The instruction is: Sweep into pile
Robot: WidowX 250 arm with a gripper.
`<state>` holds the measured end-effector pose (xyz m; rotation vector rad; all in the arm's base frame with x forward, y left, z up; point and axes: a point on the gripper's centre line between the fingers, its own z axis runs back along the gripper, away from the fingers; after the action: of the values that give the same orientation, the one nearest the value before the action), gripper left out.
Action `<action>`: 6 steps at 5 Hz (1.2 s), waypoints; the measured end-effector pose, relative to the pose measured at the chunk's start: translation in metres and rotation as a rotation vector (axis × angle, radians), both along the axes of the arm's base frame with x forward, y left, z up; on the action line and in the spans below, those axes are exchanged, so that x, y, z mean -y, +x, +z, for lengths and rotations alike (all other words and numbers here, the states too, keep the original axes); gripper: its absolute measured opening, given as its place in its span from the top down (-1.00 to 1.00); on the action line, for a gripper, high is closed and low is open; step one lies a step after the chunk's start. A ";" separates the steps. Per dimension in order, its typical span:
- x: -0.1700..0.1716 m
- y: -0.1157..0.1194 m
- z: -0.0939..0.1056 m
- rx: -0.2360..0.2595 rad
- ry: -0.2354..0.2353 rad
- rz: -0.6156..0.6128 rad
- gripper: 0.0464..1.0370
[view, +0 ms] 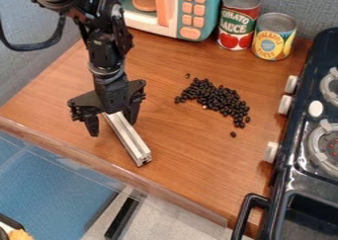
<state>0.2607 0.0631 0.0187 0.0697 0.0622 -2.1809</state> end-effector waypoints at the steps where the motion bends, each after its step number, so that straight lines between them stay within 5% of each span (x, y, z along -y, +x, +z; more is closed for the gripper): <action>1: 0.001 -0.004 -0.003 -0.007 -0.001 0.008 0.00; 2: 0.004 -0.006 -0.004 -0.013 -0.001 -0.006 0.33; 4: 0.026 0.002 0.013 -0.039 -0.071 -0.066 0.33; 5: 0.041 0.022 0.035 -0.023 -0.117 -0.120 0.33; 6: 0.064 0.051 0.057 0.010 -0.108 -0.203 0.33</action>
<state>0.3119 -0.0005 0.0756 0.0265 -0.0717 -2.3821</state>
